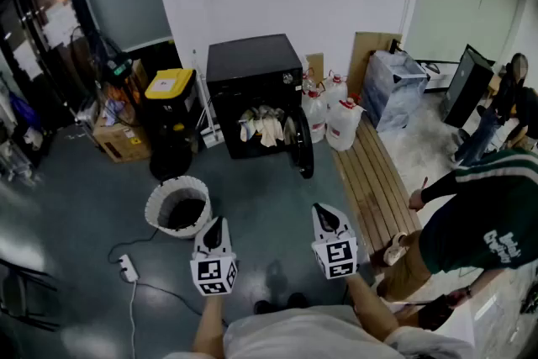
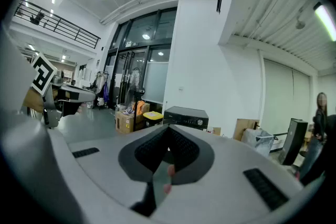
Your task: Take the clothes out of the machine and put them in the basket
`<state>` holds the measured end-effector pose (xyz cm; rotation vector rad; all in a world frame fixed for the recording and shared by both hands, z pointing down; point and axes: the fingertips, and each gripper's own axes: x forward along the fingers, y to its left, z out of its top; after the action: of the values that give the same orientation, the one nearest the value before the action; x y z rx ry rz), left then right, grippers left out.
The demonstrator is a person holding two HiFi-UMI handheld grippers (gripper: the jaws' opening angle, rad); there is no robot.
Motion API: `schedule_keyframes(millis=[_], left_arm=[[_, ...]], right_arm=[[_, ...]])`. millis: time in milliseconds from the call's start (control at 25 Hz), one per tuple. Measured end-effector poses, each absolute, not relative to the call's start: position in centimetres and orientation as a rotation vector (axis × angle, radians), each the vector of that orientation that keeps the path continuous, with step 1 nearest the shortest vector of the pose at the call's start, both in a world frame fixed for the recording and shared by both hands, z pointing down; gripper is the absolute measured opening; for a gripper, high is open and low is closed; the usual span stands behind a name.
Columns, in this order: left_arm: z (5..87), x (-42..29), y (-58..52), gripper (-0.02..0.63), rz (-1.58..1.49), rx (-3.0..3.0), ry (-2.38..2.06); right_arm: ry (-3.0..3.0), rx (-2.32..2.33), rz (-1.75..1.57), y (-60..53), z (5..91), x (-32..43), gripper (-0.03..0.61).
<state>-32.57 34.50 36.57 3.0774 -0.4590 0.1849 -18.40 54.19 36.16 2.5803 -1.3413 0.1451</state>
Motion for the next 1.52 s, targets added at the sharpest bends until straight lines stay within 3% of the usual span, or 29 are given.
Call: schedule_keyframes(millis=[480, 1520], left_arm=[[36.9, -31.7, 34.7, 0.018, 0.179, 3.083, -0.480], [39.4, -22.1, 33.0, 0.018, 0.243, 3.083, -0.544]], right_arm=[[-1.342, 2.582, 0.155, 54.8, 36.9, -17.5, 0.023], [-1.444, 2.547, 0.247, 52.3, 40.6, -7.6, 0.023]])
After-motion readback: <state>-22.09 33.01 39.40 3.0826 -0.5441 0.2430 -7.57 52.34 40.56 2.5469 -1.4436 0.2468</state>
